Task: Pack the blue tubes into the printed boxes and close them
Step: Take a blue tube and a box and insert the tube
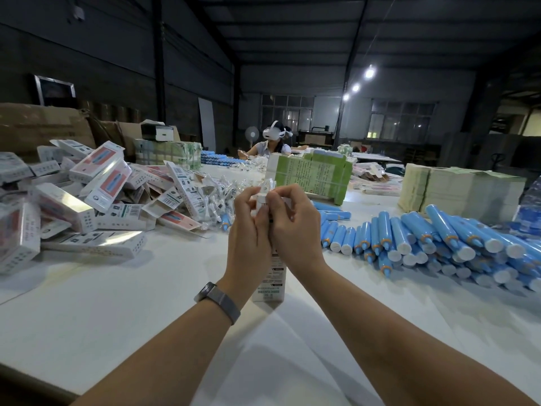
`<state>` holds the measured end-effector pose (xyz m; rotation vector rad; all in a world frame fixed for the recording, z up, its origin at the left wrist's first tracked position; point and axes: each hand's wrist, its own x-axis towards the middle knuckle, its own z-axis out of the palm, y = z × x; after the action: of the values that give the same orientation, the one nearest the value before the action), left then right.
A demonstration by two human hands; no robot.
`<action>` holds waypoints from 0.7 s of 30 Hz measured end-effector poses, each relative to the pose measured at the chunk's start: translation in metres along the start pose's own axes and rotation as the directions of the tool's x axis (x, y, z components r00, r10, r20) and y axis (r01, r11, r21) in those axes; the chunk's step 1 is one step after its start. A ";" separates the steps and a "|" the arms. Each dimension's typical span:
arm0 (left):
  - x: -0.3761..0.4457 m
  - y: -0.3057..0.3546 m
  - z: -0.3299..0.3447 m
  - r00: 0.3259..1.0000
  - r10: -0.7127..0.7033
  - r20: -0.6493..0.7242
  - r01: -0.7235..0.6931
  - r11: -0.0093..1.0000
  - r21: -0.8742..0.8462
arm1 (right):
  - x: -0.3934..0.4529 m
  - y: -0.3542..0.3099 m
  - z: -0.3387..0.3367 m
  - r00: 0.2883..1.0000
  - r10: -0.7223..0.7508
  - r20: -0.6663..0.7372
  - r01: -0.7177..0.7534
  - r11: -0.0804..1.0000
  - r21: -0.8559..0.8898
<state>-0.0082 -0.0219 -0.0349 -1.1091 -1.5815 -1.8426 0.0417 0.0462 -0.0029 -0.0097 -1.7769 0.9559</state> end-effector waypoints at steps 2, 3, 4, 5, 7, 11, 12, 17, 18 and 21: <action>0.000 0.000 -0.001 1.000 0.027 0.006 -0.027 0.999 0.022 | 0.001 -0.002 0.000 1.000 -0.004 0.003 0.004 1.000 -0.019; -0.001 0.000 -0.001 0.999 0.044 0.010 -0.044 0.999 0.029 | 0.002 -0.003 -0.001 1.000 0.000 0.014 0.001 1.000 -0.029; -0.001 -0.001 -0.001 0.999 0.052 0.014 -0.053 0.998 0.032 | 0.003 -0.004 -0.002 1.000 0.001 0.029 0.000 0.999 -0.050; -0.001 -0.002 0.000 0.998 0.053 0.018 -0.054 0.998 0.030 | 0.005 -0.004 -0.004 0.999 -0.002 0.047 0.006 0.997 -0.080; -0.001 -0.004 0.000 0.999 0.049 0.023 -0.049 0.998 0.028 | 0.010 -0.006 -0.009 0.996 -0.014 0.092 0.027 0.990 -0.138; -0.001 -0.008 0.001 0.998 0.054 0.045 -0.055 0.998 0.024 | 0.018 -0.011 -0.017 0.987 -0.004 0.162 0.036 0.980 -0.196; -0.002 -0.008 0.001 0.998 0.053 0.044 -0.054 0.998 0.021 | 0.019 -0.013 -0.018 0.986 0.005 0.168 0.031 0.978 -0.209; -0.002 -0.005 0.000 0.997 0.039 0.063 -0.040 0.999 0.012 | 0.022 -0.015 -0.019 0.986 0.023 0.164 0.019 0.967 -0.253; -0.002 -0.004 -0.001 0.997 0.037 0.067 -0.038 0.999 0.014 | 0.023 -0.016 -0.019 0.986 0.034 0.165 0.009 0.967 -0.254; -0.002 -0.004 -0.002 0.997 0.034 0.074 -0.036 0.999 0.026 | 0.025 -0.018 -0.018 0.984 0.043 0.172 0.005 0.962 -0.272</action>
<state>-0.0105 -0.0227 -0.0393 -1.1968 -1.6128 -1.7715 0.0525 0.0553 0.0292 -0.1199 -2.0646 0.7375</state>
